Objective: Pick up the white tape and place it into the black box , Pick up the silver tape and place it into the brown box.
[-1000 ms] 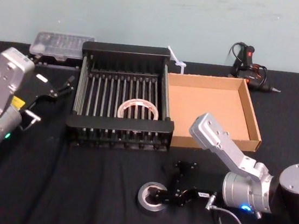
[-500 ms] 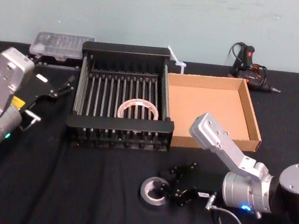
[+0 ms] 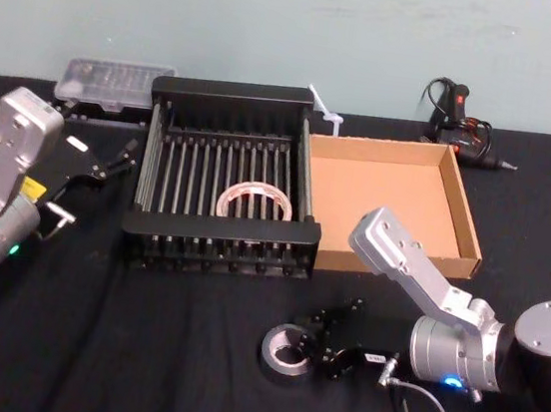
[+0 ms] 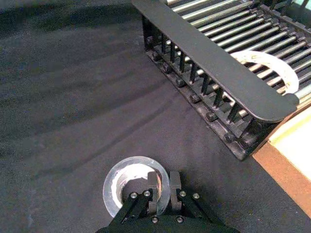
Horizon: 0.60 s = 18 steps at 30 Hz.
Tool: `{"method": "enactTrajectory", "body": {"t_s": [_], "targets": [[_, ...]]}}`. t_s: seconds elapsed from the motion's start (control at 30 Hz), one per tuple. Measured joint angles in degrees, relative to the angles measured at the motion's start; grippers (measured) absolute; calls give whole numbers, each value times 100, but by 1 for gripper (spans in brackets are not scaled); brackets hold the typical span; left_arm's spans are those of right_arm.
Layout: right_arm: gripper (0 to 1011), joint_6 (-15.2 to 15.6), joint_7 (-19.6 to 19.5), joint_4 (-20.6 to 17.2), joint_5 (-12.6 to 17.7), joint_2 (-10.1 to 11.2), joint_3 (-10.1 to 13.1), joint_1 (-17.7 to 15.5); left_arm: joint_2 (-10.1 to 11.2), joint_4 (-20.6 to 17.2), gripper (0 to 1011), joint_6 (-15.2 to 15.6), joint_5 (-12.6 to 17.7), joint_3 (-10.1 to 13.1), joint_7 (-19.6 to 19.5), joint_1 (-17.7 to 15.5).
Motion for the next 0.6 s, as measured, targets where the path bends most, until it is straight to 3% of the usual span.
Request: {"method": "enactTrajectory", "body": {"t_s": [0.37,0.6], "targets": [[159,-19,66,-54,39,46,15,4,0,0,1001,0,0,0,0,0],[159,6,40,-164,206,126,174,-33,0,0,1001,0,0,0,0,0]]}}
